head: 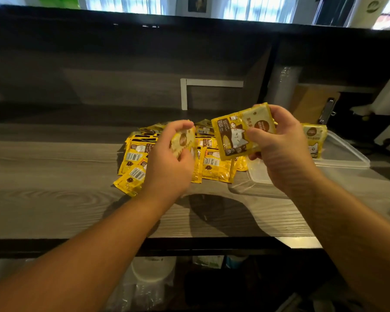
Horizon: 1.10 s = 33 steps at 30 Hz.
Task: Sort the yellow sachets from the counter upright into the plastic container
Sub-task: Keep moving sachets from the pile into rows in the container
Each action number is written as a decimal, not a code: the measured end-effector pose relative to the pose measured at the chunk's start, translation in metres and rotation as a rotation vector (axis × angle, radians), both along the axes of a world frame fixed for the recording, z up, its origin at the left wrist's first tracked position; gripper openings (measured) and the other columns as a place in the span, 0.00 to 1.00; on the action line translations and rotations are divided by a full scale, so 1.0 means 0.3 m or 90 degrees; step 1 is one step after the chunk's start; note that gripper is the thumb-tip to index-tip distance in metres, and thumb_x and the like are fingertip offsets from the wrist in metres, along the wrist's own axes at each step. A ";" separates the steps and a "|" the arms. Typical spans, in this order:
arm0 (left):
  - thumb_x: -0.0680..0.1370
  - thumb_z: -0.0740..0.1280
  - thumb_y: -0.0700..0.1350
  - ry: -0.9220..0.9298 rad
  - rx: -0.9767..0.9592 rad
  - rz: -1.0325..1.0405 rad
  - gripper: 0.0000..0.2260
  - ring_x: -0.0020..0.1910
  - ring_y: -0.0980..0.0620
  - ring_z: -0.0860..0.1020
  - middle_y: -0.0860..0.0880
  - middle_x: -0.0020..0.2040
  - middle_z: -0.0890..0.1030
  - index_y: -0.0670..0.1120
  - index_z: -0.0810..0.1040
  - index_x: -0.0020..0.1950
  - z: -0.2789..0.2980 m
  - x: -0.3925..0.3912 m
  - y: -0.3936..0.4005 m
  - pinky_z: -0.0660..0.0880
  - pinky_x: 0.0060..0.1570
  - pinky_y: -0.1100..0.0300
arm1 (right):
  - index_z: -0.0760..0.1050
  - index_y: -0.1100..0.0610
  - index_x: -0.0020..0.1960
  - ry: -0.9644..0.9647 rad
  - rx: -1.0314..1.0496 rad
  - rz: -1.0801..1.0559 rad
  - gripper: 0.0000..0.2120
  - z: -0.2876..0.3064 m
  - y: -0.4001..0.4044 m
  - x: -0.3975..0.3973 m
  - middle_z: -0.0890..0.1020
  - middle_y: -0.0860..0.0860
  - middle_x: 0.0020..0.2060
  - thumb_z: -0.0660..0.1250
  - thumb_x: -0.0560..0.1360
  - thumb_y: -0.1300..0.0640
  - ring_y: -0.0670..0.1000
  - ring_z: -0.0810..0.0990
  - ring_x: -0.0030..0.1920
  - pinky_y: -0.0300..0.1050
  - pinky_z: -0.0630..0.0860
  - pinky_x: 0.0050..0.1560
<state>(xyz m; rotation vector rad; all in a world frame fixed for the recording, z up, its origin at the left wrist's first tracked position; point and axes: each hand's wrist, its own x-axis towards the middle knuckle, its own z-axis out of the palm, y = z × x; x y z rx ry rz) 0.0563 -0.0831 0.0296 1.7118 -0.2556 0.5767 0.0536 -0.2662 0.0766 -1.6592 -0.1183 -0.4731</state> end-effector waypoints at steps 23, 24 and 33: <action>0.78 0.69 0.36 0.176 0.021 -0.218 0.21 0.56 0.51 0.80 0.49 0.58 0.80 0.50 0.74 0.69 0.257 0.219 -0.475 0.81 0.52 0.55 | 0.74 0.50 0.64 -0.025 -0.085 -0.200 0.16 0.051 -0.541 0.040 0.80 0.45 0.52 0.67 0.78 0.61 0.48 0.82 0.51 0.40 0.79 0.38; 0.78 0.70 0.36 0.153 0.080 -0.214 0.21 0.57 0.52 0.80 0.49 0.59 0.80 0.50 0.75 0.69 0.256 0.241 -0.506 0.81 0.53 0.56 | 0.74 0.49 0.63 -0.026 -0.101 -0.213 0.16 0.044 -0.557 0.043 0.80 0.44 0.51 0.67 0.78 0.60 0.48 0.81 0.52 0.42 0.80 0.40; 0.74 0.76 0.45 -0.050 0.529 -0.111 0.14 0.51 0.52 0.77 0.51 0.53 0.77 0.50 0.81 0.58 0.207 0.375 -0.725 0.77 0.49 0.58 | 0.68 0.47 0.57 -0.089 -0.133 -0.294 0.14 0.009 -0.661 0.053 0.76 0.41 0.47 0.68 0.77 0.60 0.47 0.80 0.52 0.50 0.83 0.48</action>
